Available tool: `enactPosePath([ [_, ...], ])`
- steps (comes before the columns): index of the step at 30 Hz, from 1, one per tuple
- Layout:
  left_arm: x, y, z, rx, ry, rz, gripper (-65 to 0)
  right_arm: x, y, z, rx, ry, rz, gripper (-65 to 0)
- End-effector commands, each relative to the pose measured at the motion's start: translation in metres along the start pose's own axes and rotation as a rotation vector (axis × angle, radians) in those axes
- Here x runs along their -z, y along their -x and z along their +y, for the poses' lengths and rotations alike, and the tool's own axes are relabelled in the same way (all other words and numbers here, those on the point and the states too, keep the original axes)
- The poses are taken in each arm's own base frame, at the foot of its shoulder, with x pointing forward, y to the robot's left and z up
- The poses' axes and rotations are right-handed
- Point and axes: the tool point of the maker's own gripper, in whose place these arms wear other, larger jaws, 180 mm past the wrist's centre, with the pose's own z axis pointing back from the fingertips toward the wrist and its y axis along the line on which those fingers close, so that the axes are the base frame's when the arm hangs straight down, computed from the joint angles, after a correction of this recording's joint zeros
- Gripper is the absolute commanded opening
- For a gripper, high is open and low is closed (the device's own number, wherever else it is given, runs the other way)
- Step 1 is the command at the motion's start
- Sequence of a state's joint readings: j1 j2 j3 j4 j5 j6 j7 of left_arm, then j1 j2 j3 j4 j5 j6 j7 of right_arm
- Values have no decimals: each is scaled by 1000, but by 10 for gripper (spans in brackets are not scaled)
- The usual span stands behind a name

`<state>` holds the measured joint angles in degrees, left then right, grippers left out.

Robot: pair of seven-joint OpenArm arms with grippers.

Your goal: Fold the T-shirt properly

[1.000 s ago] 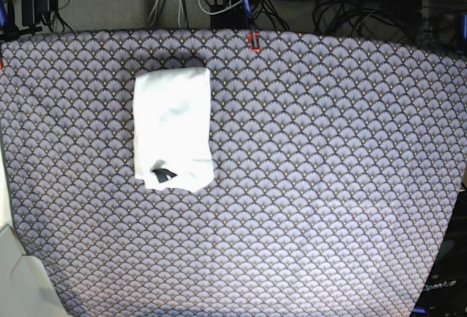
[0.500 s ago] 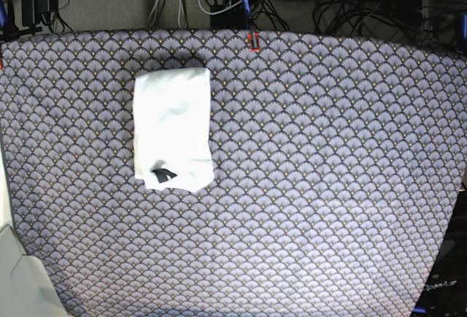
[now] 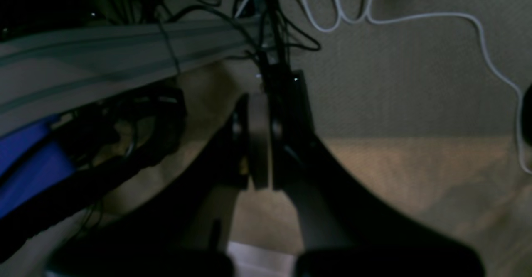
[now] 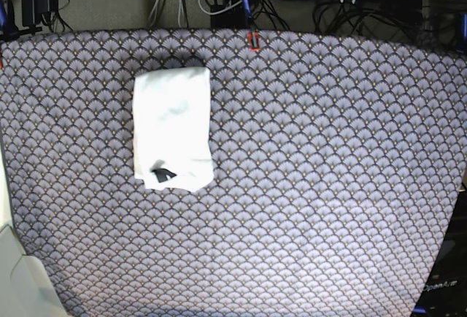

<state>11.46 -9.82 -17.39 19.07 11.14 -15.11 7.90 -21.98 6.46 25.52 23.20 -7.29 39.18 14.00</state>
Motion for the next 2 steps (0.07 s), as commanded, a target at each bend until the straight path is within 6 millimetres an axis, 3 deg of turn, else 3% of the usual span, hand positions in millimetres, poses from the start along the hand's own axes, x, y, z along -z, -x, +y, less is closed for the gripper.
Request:
enactPosePath([
  [1,1,2,-7,-6,13,1,-646,-1,-6,0,-1,-12,-34,-650],
  [2,2,2,-13,-9,21,-1,-646,2,-9,3,-2,-20,-49,-650],
])
